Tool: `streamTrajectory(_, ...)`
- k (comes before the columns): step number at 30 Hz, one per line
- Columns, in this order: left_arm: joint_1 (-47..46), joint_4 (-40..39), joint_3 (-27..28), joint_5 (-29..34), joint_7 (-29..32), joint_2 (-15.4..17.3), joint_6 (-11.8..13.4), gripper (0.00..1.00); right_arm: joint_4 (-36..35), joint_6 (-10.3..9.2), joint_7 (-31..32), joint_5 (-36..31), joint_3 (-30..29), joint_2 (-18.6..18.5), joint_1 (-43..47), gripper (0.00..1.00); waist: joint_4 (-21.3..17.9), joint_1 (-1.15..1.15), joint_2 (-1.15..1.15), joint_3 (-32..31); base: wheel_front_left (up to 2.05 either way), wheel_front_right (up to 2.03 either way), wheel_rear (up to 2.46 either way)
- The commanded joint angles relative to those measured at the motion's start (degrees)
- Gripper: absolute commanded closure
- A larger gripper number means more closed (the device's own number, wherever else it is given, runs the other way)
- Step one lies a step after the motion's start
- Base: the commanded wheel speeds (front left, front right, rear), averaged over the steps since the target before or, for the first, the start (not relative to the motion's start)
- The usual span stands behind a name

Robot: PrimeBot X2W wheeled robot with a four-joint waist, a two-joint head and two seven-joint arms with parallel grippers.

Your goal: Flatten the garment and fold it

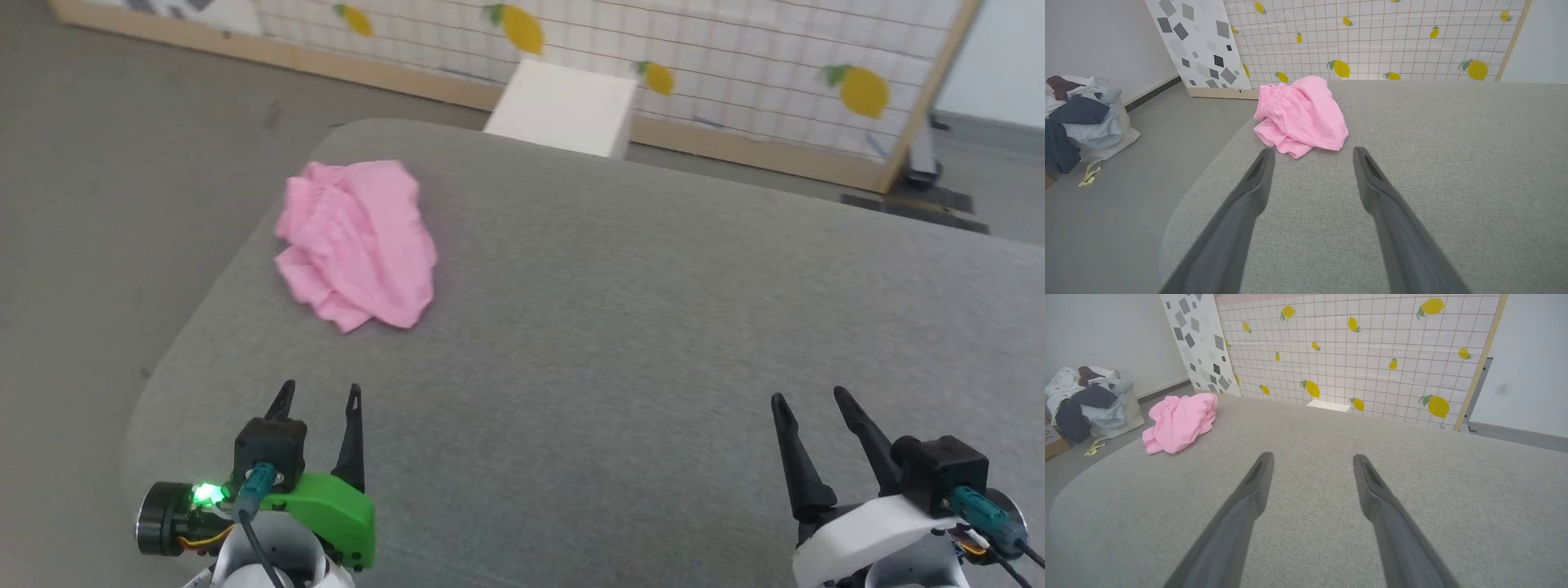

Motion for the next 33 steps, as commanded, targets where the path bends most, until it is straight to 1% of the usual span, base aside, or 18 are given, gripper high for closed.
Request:
streamTrajectory(1, -0.7, 0.0, -0.1, 0.6, -0.3, 0.4, 0.3, 0.0, -0.5, -0.08, 0.1, 0.6, 0.0, 0.1, 0.8, 0.0, 4.2, 0.0, 0.0, -0.8, 0.0, 0.0, 0.0)
streamTrajectory(7, -0.4, -0.2, -0.6, 1.1, 0.1, 1.3, 0.4, 0.0, -0.5, -0.08, -0.4, 2.5, 0.4, 0.1, 1.8, 0.0, 7.8, 0.0, 0.0, -1.4, 0.0, 0.0, 0.0)
streamTrajectory(17, -0.5, -0.6, -1.7, 1.3, 0.8, 1.5, 0.8, 0.0, -0.8, -0.08, -1.0, 3.8, 0.9, 0.1, 3.2, 0.0, 11.4, 0.0, 0.0, -1.7, 0.0, 0.0, 0.0)
streamTrajectory(25, -0.5, -0.9, -2.1, 1.3, 0.7, 1.5, 1.3, 0.0, -1.4, -0.08, -0.9, 3.9, 1.3, 0.1, 3.4, 0.0, 12.8, 0.0, 0.0, -1.3, 0.0, 0.0, 0.0)
streamTrajectory(33, -0.4, -1.3, -2.2, 0.9, 0.5, 1.7, 1.8, 0.0, -1.5, -0.08, -0.7, 3.7, 1.1, 0.1, 3.3, 0.0, 12.8, 0.0, 0.0, -1.0, 0.0, 0.0, 0.0)
